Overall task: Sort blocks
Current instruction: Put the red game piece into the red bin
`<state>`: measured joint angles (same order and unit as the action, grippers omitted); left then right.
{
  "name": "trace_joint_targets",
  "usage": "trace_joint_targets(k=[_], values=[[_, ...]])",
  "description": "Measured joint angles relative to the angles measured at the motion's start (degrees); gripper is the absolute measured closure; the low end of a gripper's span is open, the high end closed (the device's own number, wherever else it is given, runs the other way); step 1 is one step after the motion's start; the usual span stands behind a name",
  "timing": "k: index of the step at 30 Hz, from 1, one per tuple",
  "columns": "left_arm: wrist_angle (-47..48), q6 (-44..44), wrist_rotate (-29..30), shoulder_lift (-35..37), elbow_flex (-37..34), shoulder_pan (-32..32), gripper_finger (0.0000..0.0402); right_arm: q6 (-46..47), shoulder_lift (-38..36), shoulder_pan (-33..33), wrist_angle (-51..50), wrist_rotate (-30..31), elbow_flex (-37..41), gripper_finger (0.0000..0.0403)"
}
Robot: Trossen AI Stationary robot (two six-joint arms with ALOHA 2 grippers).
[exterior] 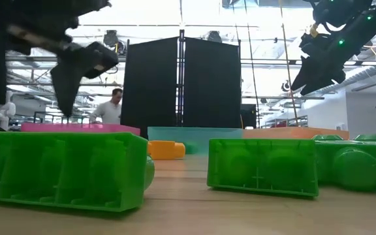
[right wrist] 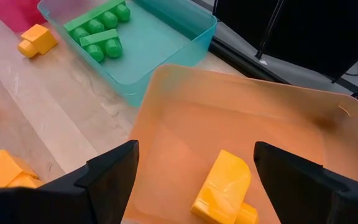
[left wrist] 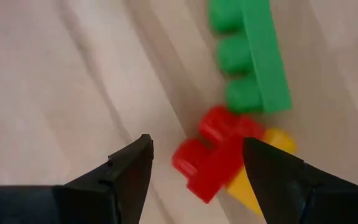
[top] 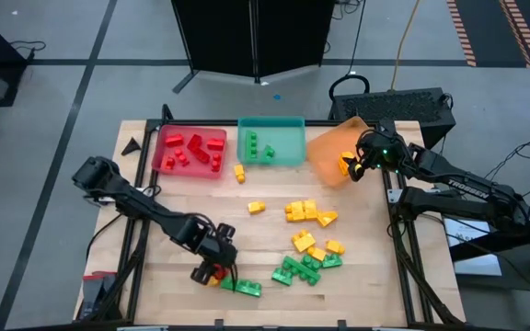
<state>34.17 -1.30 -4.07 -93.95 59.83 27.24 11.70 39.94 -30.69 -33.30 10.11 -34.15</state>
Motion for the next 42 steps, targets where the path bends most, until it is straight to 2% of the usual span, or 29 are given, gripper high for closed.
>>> trace_joint_targets(k=[7, 12, 27, 32, 37, 42], values=[[2.03, 5.12, -0.38, -1.97, -0.34, -0.05, 0.0152, 0.85, -0.01, 0.01, 0.0, 0.01, 0.0, 0.0088], [0.81, 4.82, -3.89, -2.08, -1.09, 0.05, 0.0152, 0.9, 0.0, 0.0, -0.03, 0.02, 0.0, 0.0088], [-1.57, 7.89, -4.44, -5.52, -0.81, 1.03, 0.0153, 0.9, -0.02, 0.0, -0.08, 0.04, 0.0, 0.0088], [-2.14, 7.39, -5.51, -5.95, -0.86, 1.01, 0.0153, 0.9, -0.01, 0.0, -0.56, 0.04, 0.02, 0.0088], [-1.08, -0.19, -9.89, -6.09, -0.91, 1.82, 0.0153, 0.9, -0.02, 0.02, -1.39, 0.04, 0.02, 0.0088], [-0.12, -2.69, -8.63, -5.45, -0.22, 2.65, 0.0153, 0.78, -0.02, 0.0, -2.44, 0.06, 0.02, 0.0088]])
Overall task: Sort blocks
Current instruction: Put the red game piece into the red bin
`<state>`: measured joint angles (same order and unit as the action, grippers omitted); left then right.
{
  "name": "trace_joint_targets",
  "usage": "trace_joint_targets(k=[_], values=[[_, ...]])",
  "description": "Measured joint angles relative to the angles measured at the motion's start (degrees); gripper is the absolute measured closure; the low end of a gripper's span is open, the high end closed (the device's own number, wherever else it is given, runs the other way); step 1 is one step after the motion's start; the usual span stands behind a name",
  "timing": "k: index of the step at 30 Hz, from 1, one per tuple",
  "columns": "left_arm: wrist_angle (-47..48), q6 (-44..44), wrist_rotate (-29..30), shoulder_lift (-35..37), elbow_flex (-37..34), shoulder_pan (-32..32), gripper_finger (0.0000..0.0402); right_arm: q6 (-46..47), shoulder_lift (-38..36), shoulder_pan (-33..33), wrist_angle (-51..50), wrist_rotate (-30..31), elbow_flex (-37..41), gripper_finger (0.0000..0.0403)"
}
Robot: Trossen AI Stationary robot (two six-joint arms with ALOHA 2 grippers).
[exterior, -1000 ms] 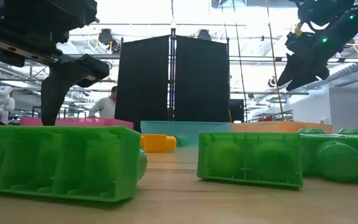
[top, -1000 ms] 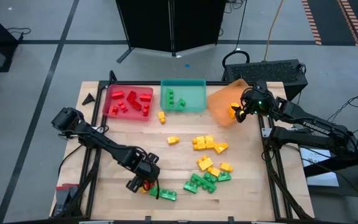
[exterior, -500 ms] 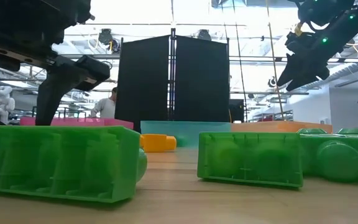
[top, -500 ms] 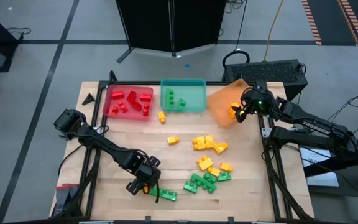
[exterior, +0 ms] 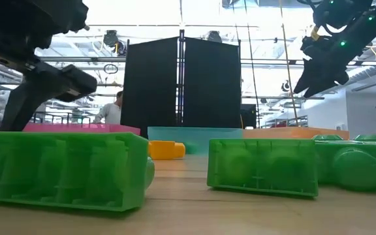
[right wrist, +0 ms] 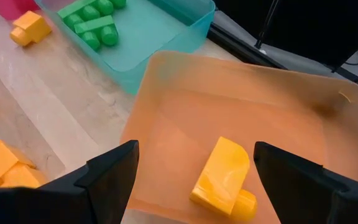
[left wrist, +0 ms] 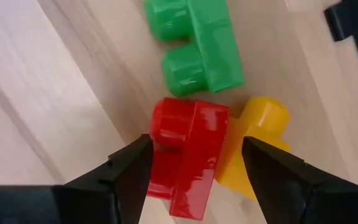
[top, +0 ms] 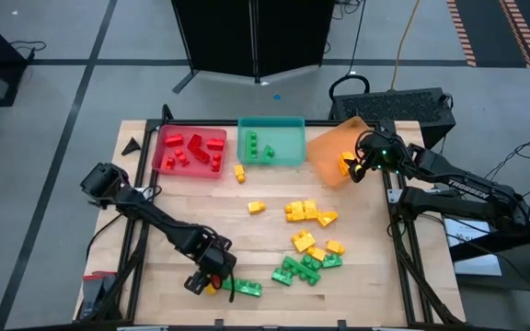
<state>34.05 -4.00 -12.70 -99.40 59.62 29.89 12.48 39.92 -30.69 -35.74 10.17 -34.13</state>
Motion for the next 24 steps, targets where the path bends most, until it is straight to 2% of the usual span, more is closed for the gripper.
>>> trace_joint_targets(k=[5, 11, 15, 24], values=[[3.29, 0.03, 6.98, 1.35, 1.11, -0.36, 0.0153, -0.08, 0.02, 0.0, 0.1, 0.0, 0.0, 0.0088], [3.22, -0.24, 4.15, 1.43, 1.16, -0.57, 0.0153, -0.08, 0.01, -0.01, 0.19, 0.01, 0.0, 0.0088], [3.12, -1.49, 4.26, 1.45, 1.24, -0.58, 0.0153, -0.08, 0.01, -0.01, 0.08, 0.03, 0.0, 0.0088], [0.39, 1.48, 5.61, 1.21, -0.28, -0.63, 0.0153, -0.08, 0.0, -0.01, 0.08, 0.03, 0.0, 0.0088]])
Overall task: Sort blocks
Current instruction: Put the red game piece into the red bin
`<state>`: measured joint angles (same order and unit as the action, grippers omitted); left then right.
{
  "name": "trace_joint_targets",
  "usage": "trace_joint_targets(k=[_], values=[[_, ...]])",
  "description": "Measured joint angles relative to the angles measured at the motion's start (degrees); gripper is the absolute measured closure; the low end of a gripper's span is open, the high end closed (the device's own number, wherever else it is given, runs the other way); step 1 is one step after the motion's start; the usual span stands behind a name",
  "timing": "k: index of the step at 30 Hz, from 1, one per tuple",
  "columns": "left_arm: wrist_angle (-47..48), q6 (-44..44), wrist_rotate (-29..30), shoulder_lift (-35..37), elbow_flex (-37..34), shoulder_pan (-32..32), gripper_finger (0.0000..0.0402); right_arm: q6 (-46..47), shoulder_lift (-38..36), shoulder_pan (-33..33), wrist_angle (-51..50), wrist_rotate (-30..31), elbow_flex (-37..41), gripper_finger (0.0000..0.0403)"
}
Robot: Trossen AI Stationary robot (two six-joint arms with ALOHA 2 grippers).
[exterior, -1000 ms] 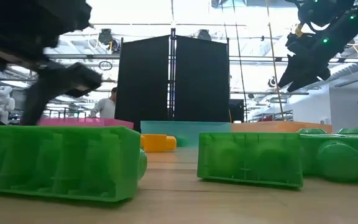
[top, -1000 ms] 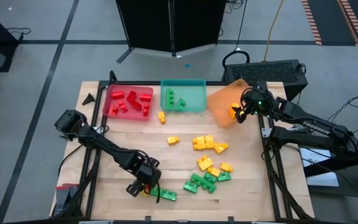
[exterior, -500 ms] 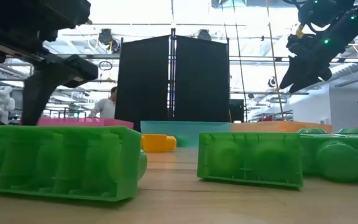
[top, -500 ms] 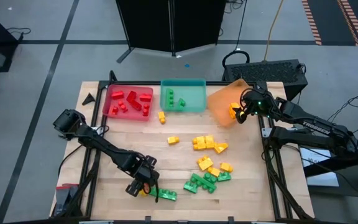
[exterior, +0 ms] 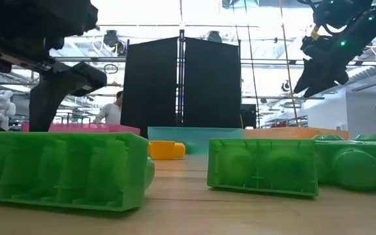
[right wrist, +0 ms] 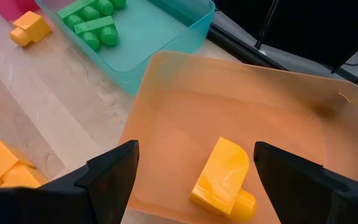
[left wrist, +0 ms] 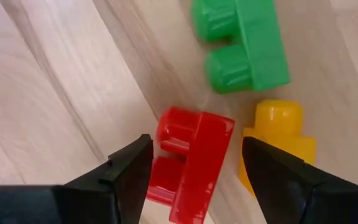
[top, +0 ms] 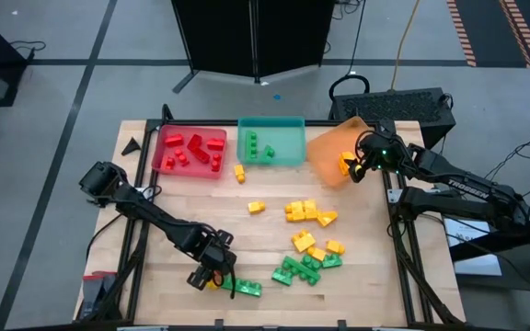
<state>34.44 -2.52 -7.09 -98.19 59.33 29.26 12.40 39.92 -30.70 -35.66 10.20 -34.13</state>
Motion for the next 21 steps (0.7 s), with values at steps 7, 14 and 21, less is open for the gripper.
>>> trace_joint_targets(k=[7, 14, 21], values=[[-1.94, 0.32, 0.11, 0.0, -2.03, -0.04, 0.0153, -0.02, 0.02, 0.0, 0.0, 0.0, 0.0, 0.0088], [-4.74, -0.04, -1.1, -2.88, -3.54, -1.04, 0.0153, -0.02, 0.01, 0.0, 0.04, 0.0, 0.0, 0.0088], [-3.99, -0.17, -1.66, -3.21, -3.03, -2.31, 0.0237, -0.02, 0.0, 0.01, -0.11, 0.0, 0.0, 0.0088]])
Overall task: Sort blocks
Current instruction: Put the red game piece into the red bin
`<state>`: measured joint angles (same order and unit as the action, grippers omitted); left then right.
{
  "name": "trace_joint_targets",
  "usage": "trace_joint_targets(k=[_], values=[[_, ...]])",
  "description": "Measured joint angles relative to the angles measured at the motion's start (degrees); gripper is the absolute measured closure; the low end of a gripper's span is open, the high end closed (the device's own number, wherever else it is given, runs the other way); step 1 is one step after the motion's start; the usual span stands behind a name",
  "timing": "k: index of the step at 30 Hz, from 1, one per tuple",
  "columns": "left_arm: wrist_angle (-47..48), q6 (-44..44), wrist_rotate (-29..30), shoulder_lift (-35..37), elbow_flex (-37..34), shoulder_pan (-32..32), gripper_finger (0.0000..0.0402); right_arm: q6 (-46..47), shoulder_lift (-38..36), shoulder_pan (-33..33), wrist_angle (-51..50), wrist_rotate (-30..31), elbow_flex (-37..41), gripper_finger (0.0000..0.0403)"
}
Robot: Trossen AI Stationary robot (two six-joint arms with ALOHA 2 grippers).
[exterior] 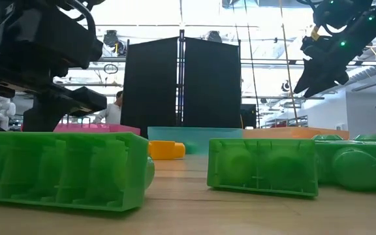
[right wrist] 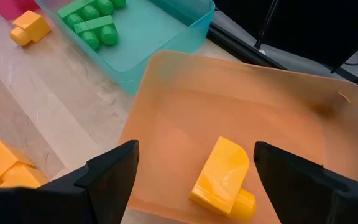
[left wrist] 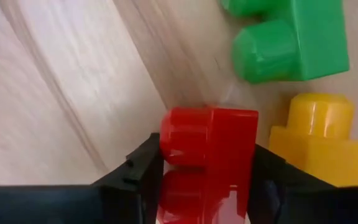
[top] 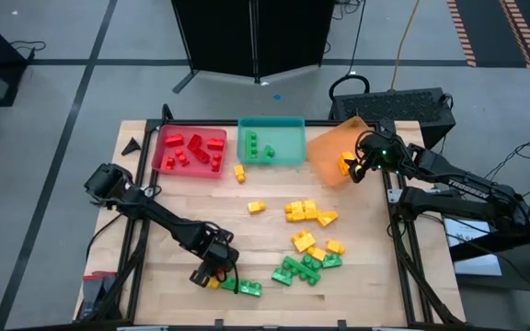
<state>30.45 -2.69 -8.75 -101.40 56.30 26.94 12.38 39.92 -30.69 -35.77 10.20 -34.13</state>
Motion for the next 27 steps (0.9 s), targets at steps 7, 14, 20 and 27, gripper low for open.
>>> trace_joint_targets(k=[7, 14, 20, 27], values=[[3.72, -3.38, -0.17, -0.22, 3.07, -0.67, 0.0237, -0.01, 0.0, 0.01, -0.04, 0.02, 0.0, 0.0088], [5.63, -8.62, 4.43, 2.78, 5.9, -3.76, 0.0237, -0.01, 0.02, 0.01, -0.04, 0.02, 0.0, 0.0088], [8.77, -16.84, 14.21, 9.6, 6.81, -10.81, 0.0237, -0.02, 0.0, -0.01, -0.06, 0.04, 0.0, 0.0088], [18.3, -30.87, 38.6, 22.11, 6.81, -22.65, 0.0237, 0.05, 0.0, 0.0, -0.02, 0.04, 0.0, 0.0088]])
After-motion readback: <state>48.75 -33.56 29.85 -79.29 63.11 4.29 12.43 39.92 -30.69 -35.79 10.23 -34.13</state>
